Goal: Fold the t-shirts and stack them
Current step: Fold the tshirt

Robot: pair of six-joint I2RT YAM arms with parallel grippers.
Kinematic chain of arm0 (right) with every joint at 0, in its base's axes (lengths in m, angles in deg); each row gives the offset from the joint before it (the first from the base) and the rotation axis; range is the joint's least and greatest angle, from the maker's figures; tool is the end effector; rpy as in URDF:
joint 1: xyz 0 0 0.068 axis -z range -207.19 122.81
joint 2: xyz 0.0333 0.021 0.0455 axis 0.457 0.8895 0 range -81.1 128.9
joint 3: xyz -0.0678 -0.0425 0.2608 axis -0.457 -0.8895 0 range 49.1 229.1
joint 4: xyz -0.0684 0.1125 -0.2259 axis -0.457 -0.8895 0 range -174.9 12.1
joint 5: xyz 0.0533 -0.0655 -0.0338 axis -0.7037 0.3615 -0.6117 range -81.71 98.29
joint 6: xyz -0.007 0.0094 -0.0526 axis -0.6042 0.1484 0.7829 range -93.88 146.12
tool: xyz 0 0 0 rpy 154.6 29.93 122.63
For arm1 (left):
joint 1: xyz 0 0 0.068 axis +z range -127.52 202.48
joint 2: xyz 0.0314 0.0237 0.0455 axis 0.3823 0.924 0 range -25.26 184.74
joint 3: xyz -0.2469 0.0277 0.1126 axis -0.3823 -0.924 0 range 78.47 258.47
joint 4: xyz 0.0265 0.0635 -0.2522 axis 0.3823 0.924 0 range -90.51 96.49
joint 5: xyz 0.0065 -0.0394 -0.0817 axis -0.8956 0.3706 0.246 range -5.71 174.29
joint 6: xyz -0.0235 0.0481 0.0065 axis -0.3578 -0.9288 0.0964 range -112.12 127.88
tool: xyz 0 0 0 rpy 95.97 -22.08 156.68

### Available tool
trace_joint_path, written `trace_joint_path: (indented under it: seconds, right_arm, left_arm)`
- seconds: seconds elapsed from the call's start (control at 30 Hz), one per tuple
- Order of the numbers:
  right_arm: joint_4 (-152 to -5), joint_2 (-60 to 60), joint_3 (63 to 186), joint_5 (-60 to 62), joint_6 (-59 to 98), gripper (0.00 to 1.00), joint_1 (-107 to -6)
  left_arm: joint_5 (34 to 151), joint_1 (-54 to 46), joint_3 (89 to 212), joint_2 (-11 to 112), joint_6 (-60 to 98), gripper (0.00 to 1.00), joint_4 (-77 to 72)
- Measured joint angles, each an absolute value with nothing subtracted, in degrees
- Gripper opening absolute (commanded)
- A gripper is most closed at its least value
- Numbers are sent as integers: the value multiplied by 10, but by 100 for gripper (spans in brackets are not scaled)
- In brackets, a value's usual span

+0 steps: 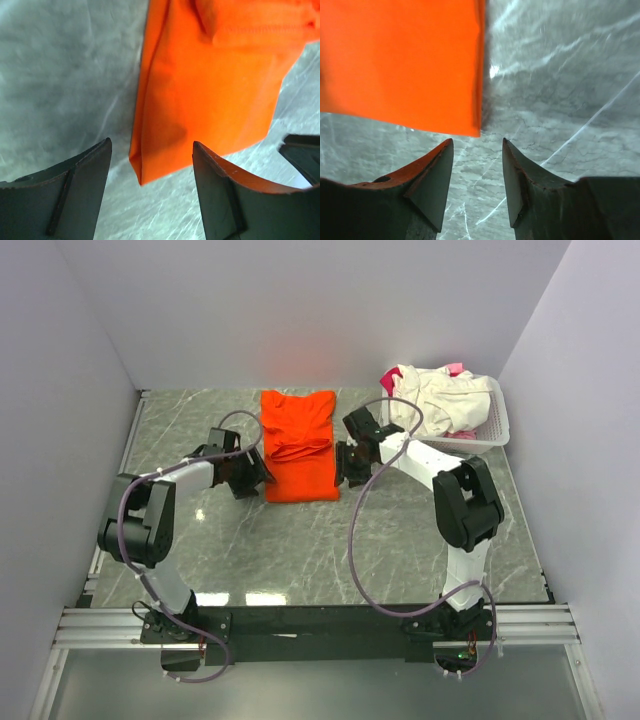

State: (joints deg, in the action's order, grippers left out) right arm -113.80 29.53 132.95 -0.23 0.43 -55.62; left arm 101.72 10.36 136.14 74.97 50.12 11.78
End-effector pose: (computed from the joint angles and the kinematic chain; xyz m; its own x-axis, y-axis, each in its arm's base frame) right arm 0.3571 0.1993 0.2068 -0.9341 -0.0181 -0.3566 -0.1395 0.9379 0.3177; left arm 0.3400 -0.0839 0.1636 -0.8398 -0.4756 -0.2616 -0.2643 0.7792 -0.5683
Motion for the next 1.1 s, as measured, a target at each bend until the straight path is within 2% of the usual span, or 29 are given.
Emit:
trace_joint_path:
  seconds: [0.2, 1.1]
  right_arm:
    - [-1114, 290, 1281, -13, -10, 48, -561]
    - [-1083, 329, 1277, -21, -22, 46, -575]
  left_arm:
    - [1027, 94, 1333, 735, 502, 68, 103]
    - [1009, 74, 1328, 747, 512, 48, 101]
